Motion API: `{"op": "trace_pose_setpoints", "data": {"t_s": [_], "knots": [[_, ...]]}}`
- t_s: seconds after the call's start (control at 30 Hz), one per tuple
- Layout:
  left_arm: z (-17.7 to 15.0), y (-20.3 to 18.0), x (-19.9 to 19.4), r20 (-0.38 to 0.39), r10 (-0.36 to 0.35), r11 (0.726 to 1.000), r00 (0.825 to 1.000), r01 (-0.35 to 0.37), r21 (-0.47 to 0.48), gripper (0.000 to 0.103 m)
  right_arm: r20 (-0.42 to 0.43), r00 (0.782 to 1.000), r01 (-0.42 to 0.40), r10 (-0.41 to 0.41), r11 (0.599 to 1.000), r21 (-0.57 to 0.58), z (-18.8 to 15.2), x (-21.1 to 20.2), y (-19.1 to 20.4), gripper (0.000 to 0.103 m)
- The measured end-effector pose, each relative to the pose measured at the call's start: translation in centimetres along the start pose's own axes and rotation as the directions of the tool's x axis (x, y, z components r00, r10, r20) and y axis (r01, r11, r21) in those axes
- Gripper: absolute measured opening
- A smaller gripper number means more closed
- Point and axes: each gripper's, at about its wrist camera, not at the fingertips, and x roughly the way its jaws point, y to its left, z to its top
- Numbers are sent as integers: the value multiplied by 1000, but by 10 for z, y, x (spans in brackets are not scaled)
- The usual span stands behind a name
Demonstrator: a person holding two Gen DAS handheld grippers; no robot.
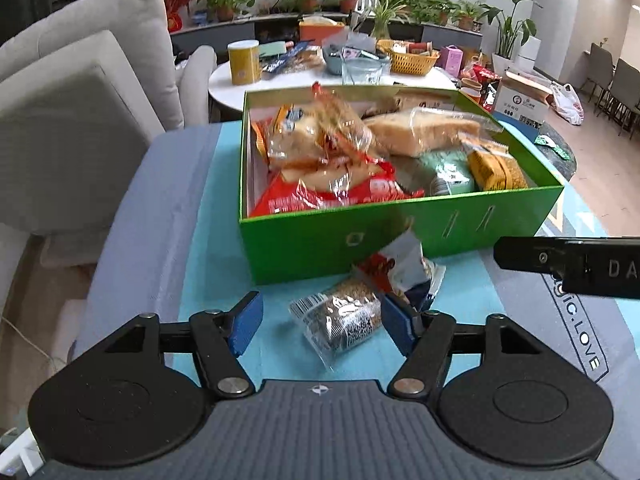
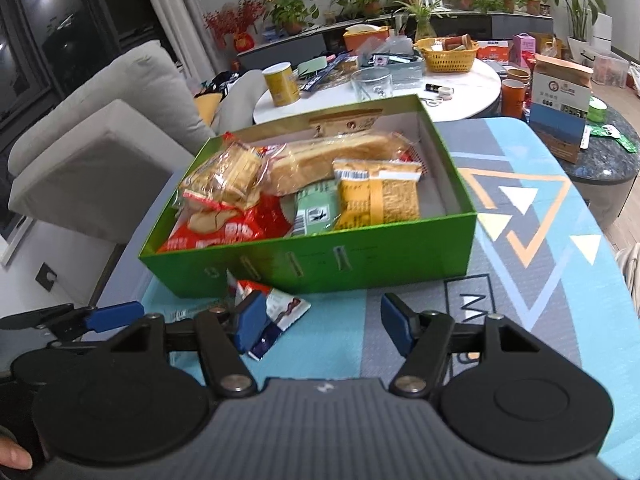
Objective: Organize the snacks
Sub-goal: 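Grasp the wrapped round cookie with the left gripper while the right gripper grasps the red-white snack bag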
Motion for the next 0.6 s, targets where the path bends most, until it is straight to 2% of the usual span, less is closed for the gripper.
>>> {"op": "trace_pose_setpoints", "data": {"t_s": [0.27, 0.47, 0.6], "knots": [[-1, -8, 18, -17, 19, 999, 1000, -18, 40, 66, -30, 1000, -1, 0, 1000, -23, -4, 12, 4, 61], [-4, -8, 27, -9, -7, 999, 1000, 7, 36, 69, -52, 999, -4, 2, 999, -33, -3, 25, 7, 61], [-7, 0, 23, 16, -29, 999, 999, 29, 20, 60, -60, 998, -10, 8, 999, -37, -2, 31, 8, 61]]}}
